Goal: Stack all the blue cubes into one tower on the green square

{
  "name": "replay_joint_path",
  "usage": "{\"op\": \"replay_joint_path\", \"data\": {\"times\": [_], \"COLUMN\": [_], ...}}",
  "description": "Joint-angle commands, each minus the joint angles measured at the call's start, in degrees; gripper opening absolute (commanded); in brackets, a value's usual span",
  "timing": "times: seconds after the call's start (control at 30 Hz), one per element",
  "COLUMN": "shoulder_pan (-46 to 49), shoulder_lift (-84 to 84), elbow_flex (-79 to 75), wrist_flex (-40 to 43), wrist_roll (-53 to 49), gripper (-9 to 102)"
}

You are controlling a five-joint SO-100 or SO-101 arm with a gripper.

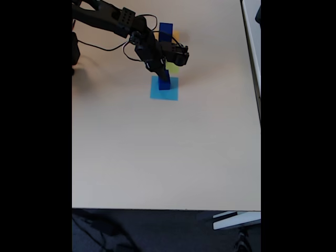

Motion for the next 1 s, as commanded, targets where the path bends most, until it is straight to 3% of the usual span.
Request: {"op": "replay_joint_path", "data": {"times": [0.0, 0.97], "shoulder_pan": [-0.8, -0.7], "shoulder_lift": [4.9, 5.3], "elbow_flex": [-0.3, 0.6], "wrist_flex": [-1.4, -2.5], "wrist_roll": [0.1, 0.0], "gripper": [8, 17]}}
